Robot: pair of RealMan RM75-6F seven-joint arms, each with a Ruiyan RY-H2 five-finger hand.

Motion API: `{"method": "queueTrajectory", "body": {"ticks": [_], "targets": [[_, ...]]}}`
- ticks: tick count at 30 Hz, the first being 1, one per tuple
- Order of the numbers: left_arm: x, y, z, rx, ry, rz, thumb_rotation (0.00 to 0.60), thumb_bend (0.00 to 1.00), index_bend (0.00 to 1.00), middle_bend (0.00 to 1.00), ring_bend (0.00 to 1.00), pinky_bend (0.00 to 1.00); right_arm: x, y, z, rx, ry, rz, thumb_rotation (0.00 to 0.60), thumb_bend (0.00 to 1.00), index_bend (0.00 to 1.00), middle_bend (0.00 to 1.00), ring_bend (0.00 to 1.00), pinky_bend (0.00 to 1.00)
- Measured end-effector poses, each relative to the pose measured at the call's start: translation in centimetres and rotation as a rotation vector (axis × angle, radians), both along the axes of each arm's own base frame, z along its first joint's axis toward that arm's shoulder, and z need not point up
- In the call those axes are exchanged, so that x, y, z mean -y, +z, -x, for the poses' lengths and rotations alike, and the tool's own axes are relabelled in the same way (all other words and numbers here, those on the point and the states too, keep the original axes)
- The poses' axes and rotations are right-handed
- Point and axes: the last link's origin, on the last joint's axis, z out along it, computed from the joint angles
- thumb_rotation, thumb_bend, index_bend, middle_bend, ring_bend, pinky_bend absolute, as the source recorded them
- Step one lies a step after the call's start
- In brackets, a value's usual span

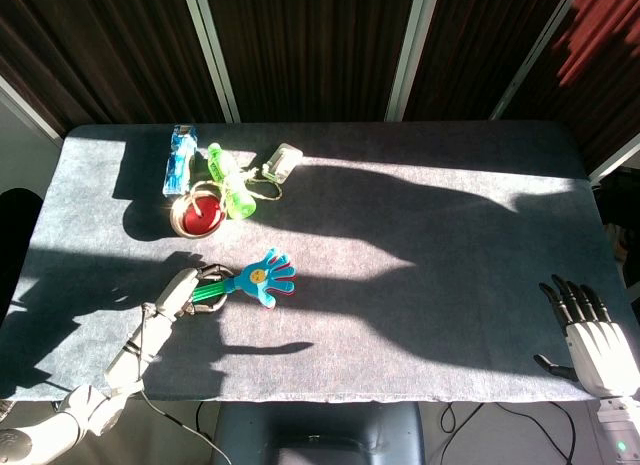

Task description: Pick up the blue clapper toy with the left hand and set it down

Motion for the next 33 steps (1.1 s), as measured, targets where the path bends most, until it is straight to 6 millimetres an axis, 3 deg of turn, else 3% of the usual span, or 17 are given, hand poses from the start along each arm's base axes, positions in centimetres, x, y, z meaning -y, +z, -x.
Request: {"method": "queueTrajectory", "body": {"ticks": [6, 13, 16, 20, 28, 33], "targets": [[0.0, 1.2, -0.6, 0.247, 0.017, 0.01, 0.6, 0.61, 0.81, 0.73, 0.43, 0.55, 0.0, -0.1, 0.0, 0.001, -0.002, -0.012, 0.6, 0.12, 0.0, 0.0, 0.0, 0.0], [-0.4, 4.8, -2.0, 0.732, 0.046, -0.047, 0.6, 0.61, 0.81, 0.73, 0.42, 0.52, 0.1, 0.0, 0.1, -0.018, -0.004, 0.02, 0.6, 0.12, 0.0, 0.0, 0.0, 0.0], [-0.4, 5.4, -1.8, 0.77, 0.04, -0.067, 0.6, 0.61, 0.81, 0.73, 0.42, 0.54, 0.2, 0.0, 0.1, -0.021, -0.007, 0.025, 0.6, 0.12, 0.0, 0.0, 0.0, 0.0], [-0.1, 5.0, -1.2, 0.614, 0.007, -0.095, 0.6, 0.6, 0.81, 0.74, 0.42, 0.55, 0.1, -0.2, 0.1, -0.019, -0.008, 0.015, 0.6, 0.12, 0.0, 0.0, 0.0, 0.0], [0.4, 2.6, 0.4, -0.019, -0.112, -0.11, 0.6, 0.58, 0.81, 0.74, 0.43, 0.56, 0.1, -0.3, 0.1, -0.014, -0.007, 0.01, 0.6, 0.12, 0.0, 0.0, 0.0, 0.0], [0.3, 3.2, 0.1, -0.056, -0.126, -0.132, 0.6, 0.57, 0.81, 0.75, 0.43, 0.56, 0.2, -0.3, 0.1, 0.0, -0.014, 0.013, 0.6, 0.12, 0.0, 0.0, 0.0, 0.0]]}}
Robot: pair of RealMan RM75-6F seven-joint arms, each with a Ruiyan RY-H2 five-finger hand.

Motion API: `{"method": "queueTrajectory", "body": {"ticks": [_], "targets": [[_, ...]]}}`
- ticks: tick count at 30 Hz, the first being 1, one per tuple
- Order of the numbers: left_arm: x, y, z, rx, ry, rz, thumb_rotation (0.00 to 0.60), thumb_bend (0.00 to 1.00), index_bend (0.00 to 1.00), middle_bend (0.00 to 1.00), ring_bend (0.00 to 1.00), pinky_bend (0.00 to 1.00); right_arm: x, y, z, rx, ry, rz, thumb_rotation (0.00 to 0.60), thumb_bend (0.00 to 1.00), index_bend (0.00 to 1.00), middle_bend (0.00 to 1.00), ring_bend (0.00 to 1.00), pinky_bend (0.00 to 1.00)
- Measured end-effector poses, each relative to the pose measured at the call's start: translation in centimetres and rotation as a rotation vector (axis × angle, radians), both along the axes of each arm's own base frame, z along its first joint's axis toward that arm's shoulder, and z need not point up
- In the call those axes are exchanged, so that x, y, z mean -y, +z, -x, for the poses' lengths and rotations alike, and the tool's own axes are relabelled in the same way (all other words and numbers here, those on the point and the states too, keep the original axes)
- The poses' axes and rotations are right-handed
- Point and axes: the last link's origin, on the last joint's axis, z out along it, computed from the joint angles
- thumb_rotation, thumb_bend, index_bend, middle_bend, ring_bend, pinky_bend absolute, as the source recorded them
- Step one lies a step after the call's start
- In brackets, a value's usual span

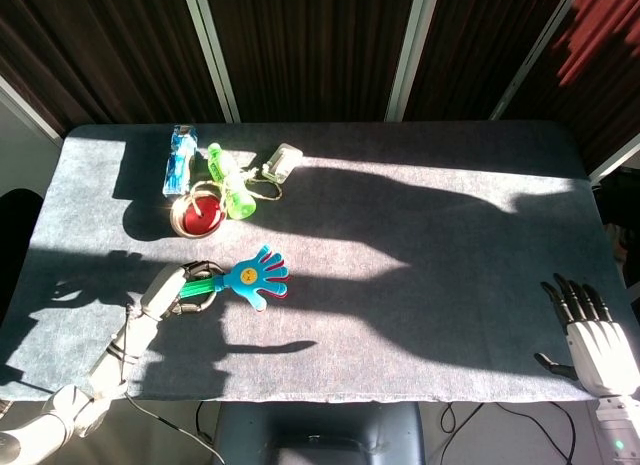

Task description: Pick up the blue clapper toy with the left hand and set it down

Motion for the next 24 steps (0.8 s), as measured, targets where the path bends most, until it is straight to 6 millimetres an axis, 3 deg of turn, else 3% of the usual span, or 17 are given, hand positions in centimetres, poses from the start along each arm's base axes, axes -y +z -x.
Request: {"method": "queueTrajectory", "body": {"ticks": [3, 10, 14, 18, 21, 24], "targets": [[-0.2, 1.1, -0.5, 0.143, 0.034, 0.0, 0.6, 0.57, 0.81, 0.75, 0.43, 0.56, 0.0, -0.1, 0.0, 0.008, -0.003, -0.006, 0.6, 0.12, 0.0, 0.0, 0.0, 0.0], [-0.6, 5.0, -1.4, 0.799, 0.124, 0.102, 0.6, 0.57, 0.81, 0.75, 0.42, 0.55, -0.1, -0.2, -0.1, 0.008, -0.002, -0.01, 0.6, 0.12, 0.0, 0.0, 0.0, 0.0], [-0.5, 5.7, -1.5, 1.02, 0.129, 0.176, 0.6, 0.57, 0.81, 0.74, 0.42, 0.55, -0.2, -0.3, -0.2, 0.011, 0.002, -0.019, 0.6, 0.12, 0.0, 0.0, 0.0, 0.0], [-0.2, 5.3, -1.2, 1.042, 0.127, 0.193, 0.6, 0.55, 0.81, 0.75, 0.42, 0.56, -0.2, -0.1, -0.2, 0.012, 0.005, -0.015, 0.6, 0.12, 0.0, 0.0, 0.0, 0.0], [0.1, 4.3, -0.8, 0.923, 0.127, 0.171, 0.6, 0.54, 0.81, 0.75, 0.42, 0.57, -0.2, -0.3, -0.2, 0.012, 0.001, -0.027, 0.6, 0.12, 0.0, 0.0, 0.0, 0.0], [0.2, 3.1, -0.2, 0.696, 0.117, 0.118, 0.6, 0.54, 0.81, 0.75, 0.42, 0.57, -0.3, -0.3, -0.3, 0.014, 0.007, -0.031, 0.6, 0.12, 0.0, 0.0, 0.0, 0.0]]}}
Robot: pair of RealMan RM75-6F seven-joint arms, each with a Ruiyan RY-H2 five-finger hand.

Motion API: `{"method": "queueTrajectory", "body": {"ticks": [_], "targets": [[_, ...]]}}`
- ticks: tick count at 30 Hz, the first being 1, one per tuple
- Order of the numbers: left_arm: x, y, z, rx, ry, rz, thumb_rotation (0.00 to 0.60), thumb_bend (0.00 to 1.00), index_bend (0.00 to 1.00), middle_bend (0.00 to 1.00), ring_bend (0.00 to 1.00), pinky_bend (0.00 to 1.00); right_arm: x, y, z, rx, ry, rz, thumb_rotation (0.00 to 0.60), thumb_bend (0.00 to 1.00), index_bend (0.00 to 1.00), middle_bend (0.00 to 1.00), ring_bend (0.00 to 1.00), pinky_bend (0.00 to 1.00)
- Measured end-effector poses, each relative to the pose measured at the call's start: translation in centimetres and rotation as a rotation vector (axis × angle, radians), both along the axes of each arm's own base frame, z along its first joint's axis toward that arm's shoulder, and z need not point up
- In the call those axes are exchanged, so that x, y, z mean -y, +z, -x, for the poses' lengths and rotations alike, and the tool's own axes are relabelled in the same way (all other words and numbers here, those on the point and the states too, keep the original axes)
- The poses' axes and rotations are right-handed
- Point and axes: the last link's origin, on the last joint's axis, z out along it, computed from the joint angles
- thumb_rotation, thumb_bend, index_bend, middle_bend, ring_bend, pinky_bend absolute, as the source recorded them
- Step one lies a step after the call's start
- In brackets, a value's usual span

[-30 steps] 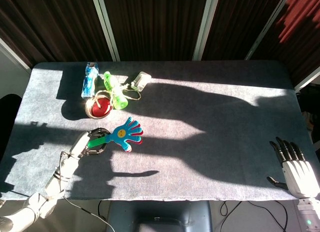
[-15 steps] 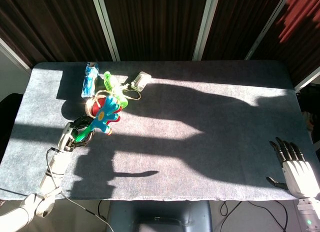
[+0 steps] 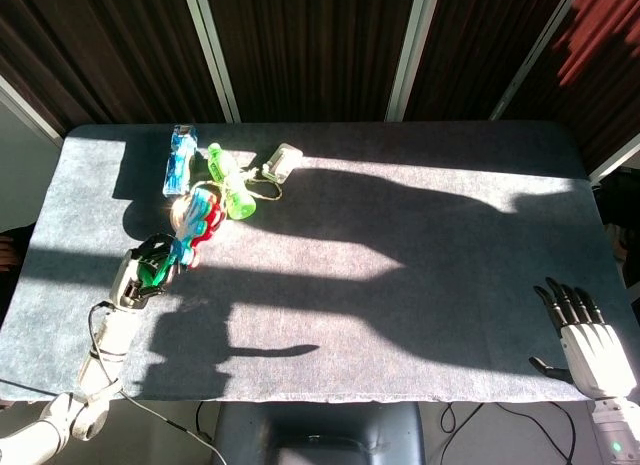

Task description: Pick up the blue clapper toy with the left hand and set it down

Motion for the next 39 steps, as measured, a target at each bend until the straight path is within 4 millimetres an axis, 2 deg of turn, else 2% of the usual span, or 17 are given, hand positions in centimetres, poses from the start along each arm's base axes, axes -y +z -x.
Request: {"method": "queueTrajectory", "body": {"ticks": [4, 8, 12, 14, 17, 20, 21, 22, 25, 27, 29, 39], "targets": [[-0.3, -1.9, 0.7, -0.398, -0.033, -0.068, 0.6, 0.54, 0.81, 0.76, 0.42, 0.57, 0.0, 0.2, 0.0, 0.002, -0.001, 0.008, 0.6, 0.12, 0.0, 0.0, 0.0, 0.0], [-1.1, -3.8, 1.3, -0.68, -0.073, -0.075, 0.6, 0.53, 0.81, 0.76, 0.42, 0.57, 0.1, 0.1, 0.1, 0.0, -0.003, 0.002, 0.6, 0.12, 0.0, 0.0, 0.0, 0.0], [-1.4, -5.1, 1.5, -0.791, -0.095, -0.047, 0.6, 0.53, 0.81, 0.75, 0.42, 0.56, 0.1, 0.0, 0.1, -0.002, -0.006, -0.001, 0.6, 0.12, 0.0, 0.0, 0.0, 0.0], [-1.5, -5.7, 1.6, -0.823, -0.099, -0.035, 0.6, 0.52, 0.81, 0.74, 0.4, 0.52, 0.1, -0.1, 0.1, -0.003, -0.005, -0.004, 0.6, 0.12, 0.0, 0.0, 0.0, 0.0], [-1.7, -6.2, 1.8, -0.86, -0.098, -0.033, 0.6, 0.52, 0.79, 0.68, 0.34, 0.38, 0.1, -0.1, 0.1, -0.003, -0.005, -0.005, 0.6, 0.12, 0.0, 0.0, 0.0, 0.0], [-1.8, -6.4, 2.1, -0.897, -0.097, -0.044, 0.6, 0.48, 0.58, 0.46, 0.15, 0.17, 0.1, 0.0, 0.1, -0.003, -0.006, -0.003, 0.6, 0.12, 0.0, 0.0, 0.0, 0.0], [-1.9, -6.4, 2.1, -0.909, -0.097, -0.049, 0.6, 0.46, 0.44, 0.33, 0.07, 0.08, 0.1, 0.0, 0.1, -0.003, -0.007, -0.004, 0.6, 0.12, 0.0, 0.0, 0.0, 0.0], [-1.9, -6.5, 2.2, -0.923, -0.098, -0.056, 0.6, 0.45, 0.32, 0.24, 0.02, 0.03, 0.1, -0.1, 0.1, -0.004, -0.007, -0.005, 0.6, 0.12, 0.0, 0.0, 0.0, 0.0], [-2.1, -6.4, 2.6, -0.967, -0.098, -0.079, 0.6, 0.42, 0.08, 0.04, 0.0, 0.0, 0.2, -0.1, 0.1, -0.003, -0.008, -0.008, 0.6, 0.12, 0.0, 0.0, 0.0, 0.0], [-2.1, -6.4, 2.7, -1.0, -0.095, -0.091, 0.6, 0.39, 0.02, 0.0, 0.0, 0.0, 0.2, -0.1, 0.1, -0.003, -0.008, -0.006, 0.6, 0.12, 0.0, 0.0, 0.0, 0.0], [-2.1, -6.4, 3.0, -1.046, -0.093, -0.108, 0.6, 0.38, 0.0, 0.0, 0.0, 0.0, 0.2, -0.1, 0.1, -0.002, -0.007, -0.005, 0.6, 0.12, 0.0, 0.0, 0.0, 0.0], [-0.9, -6.0, 3.1, -1.157, -0.092, -0.132, 0.6, 0.37, 0.0, 0.0, 0.0, 0.0, 0.0, 0.2, 0.0, 0.005, 0.004, 0.001, 0.6, 0.12, 0.0, 0.0, 0.0, 0.0]]}}
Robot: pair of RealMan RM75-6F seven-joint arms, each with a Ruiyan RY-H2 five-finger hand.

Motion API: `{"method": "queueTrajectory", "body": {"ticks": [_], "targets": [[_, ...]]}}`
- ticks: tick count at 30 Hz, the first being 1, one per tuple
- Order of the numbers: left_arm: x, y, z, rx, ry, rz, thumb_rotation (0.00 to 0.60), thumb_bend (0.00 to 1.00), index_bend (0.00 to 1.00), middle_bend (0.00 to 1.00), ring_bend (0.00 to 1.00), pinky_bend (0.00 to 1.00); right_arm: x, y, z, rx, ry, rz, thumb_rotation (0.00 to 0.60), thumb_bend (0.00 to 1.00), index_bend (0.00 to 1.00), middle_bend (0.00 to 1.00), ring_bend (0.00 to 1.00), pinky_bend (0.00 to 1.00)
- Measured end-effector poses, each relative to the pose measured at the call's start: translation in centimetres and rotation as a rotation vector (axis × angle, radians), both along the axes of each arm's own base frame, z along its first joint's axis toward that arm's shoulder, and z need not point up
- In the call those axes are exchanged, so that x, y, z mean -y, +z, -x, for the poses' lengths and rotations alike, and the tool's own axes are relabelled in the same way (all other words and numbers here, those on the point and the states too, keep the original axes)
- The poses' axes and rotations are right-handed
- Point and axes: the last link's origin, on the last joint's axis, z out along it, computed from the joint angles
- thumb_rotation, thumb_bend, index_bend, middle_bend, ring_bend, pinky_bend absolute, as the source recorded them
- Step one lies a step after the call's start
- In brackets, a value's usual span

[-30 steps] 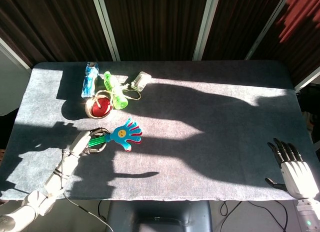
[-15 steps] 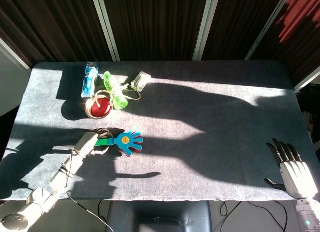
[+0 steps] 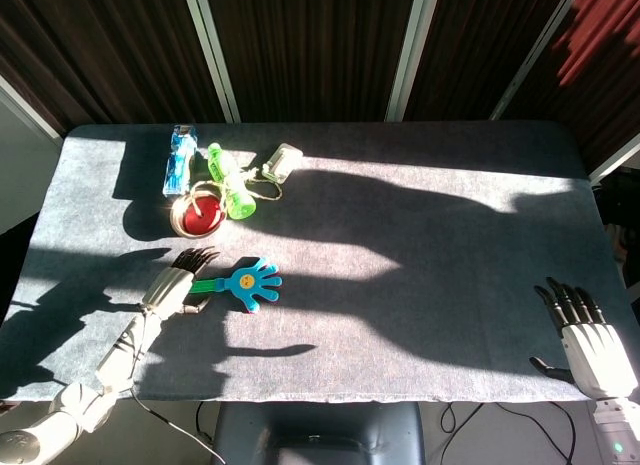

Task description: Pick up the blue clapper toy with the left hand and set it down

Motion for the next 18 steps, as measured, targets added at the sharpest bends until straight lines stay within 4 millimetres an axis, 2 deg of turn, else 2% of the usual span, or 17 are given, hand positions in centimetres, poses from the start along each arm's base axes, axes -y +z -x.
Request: {"method": "queueTrajectory", "body": {"ticks": [3, 6, 9, 13, 16, 18], "targets": [[1.1, 1.1, -0.4, 0.008, -0.022, -0.024, 0.6, 0.37, 0.0, 0.0, 0.0, 0.0, 0.0, 0.1, 0.0, 0.0, 0.003, 0.004, 0.6, 0.12, 0.0, 0.0, 0.0, 0.0], [3.1, 3.1, -0.9, 0.016, -0.057, -0.077, 0.6, 0.37, 0.0, 0.0, 0.0, 0.0, 0.0, 0.1, 0.0, -0.005, 0.005, 0.009, 0.6, 0.12, 0.0, 0.0, 0.0, 0.0], [6.2, 5.4, -1.2, -0.002, -0.072, -0.157, 0.6, 0.38, 0.0, 0.0, 0.0, 0.0, 0.0, 0.0, 0.0, -0.015, 0.005, 0.013, 0.6, 0.12, 0.0, 0.0, 0.0, 0.0], [11.4, 9.4, -0.9, -0.092, -0.041, -0.346, 0.6, 0.38, 0.0, 0.0, 0.0, 0.0, -0.1, -0.4, -0.1, -0.027, 0.008, 0.018, 0.6, 0.12, 0.0, 0.0, 0.0, 0.0], [13.7, 12.0, -0.5, -0.186, -0.034, -0.469, 0.6, 0.38, 0.0, 0.0, 0.0, 0.0, -0.1, -0.6, -0.2, -0.035, 0.01, 0.027, 0.6, 0.12, 0.0, 0.0, 0.0, 0.0], [14.6, 12.8, -0.3, -0.218, -0.03, -0.492, 0.6, 0.38, 0.0, 0.0, 0.0, 0.0, -0.1, -0.6, -0.2, -0.039, 0.009, 0.032, 0.6, 0.12, 0.0, 0.0, 0.0, 0.0]]}}
